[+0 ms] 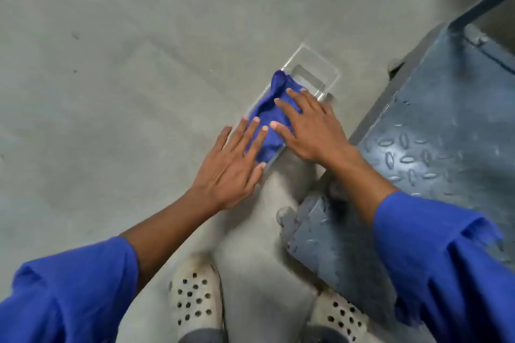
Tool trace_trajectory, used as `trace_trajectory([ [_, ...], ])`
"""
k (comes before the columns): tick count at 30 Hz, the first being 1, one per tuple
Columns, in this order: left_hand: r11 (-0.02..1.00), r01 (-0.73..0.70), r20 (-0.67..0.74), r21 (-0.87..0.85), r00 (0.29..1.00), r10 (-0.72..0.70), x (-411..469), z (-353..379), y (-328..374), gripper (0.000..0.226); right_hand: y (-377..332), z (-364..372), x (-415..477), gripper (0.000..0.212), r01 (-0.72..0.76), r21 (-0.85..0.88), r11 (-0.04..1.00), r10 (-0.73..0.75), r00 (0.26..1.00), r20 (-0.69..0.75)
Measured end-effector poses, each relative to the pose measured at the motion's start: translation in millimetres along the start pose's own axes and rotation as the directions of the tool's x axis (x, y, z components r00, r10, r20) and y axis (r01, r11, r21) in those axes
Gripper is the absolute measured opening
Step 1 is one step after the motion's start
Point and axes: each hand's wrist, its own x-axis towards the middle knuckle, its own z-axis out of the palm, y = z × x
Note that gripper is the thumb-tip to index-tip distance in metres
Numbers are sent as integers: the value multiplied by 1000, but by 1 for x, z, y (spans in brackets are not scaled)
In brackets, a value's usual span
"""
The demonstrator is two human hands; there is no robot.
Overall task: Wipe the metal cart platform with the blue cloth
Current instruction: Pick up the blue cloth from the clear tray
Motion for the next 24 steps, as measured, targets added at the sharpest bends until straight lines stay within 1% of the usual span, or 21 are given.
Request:
trace_trajectory([
  [1, 999, -36, -4, 9, 999, 36, 7, 12, -7, 69, 7, 6, 15, 64, 37, -43, 998, -37, 999, 5],
  [2, 999, -52, 25, 1, 998, 52, 12, 19, -11, 66, 11, 8, 27, 61, 58, -70, 996, -56, 998, 28],
  [4, 991, -127, 51, 47, 991, 124, 24, 37, -15, 57, 22, 10, 50, 56, 102, -83, 991, -94, 992, 87],
  [5, 990, -130, 51, 62, 991, 126, 28, 46, -13, 54, 26, 14, 58, 56, 111, -86, 990, -101, 988, 116],
  [6, 992, -103, 51, 69, 994, 100, 33, 53, -10, 52, 27, 17, 62, 56, 111, -90, 990, -98, 986, 137],
  [8, 996, -48, -10, 74, 999, 49, 44, 57, -1, 55, 33, 21, 73, 58, 138, -131, 982, -117, 981, 154],
  [10, 997, 33, 5, 63, 999, -33, 56, 53, 9, 55, 37, 20, 81, 64, 156, -159, 975, -128, 977, 171],
  [11, 992, 71, 40, 100, 996, -76, 61, 54, 11, 51, 37, 19, 84, 67, 172, -179, 969, -140, 974, 176],
  [13, 980, 111, 59, 165, 991, -122, 67, 55, 15, 42, 34, 17, 88, 72, 203, -228, 952, -167, 971, 170],
  [15, 976, 136, 64, 171, 987, -149, 77, 54, 16, 34, 32, 14, 88, 72, 208, -211, 955, -177, 972, 156],
  [17, 979, 161, 65, 122, 983, -170, 86, 51, 15, 28, 30, 13, 85, 67, 192, -134, 972, -175, 977, 124],
  [19, 980, 197, 67, 19, 978, -197, 90, 48, 15, 23, 30, 14, 78, 58, 164, -67, 984, -159, 985, 72],
  [21, 976, 198, 37, -93, 980, -195, 90, 45, 15, 21, 30, 15, 69, 48, 154, -29, 988, -154, 988, 16],
  [23, 961, 198, 5, -193, 980, -201, 90, 40, 9, 13, 25, 11, 61, 44, 174, -22, 985, -174, 984, -34],
  [24, 950, 204, -6, -238, 977, -212, 89, 35, 7, 14, 22, 7, 54, 42, 195, -44, 980, -197, 978, -61],
])
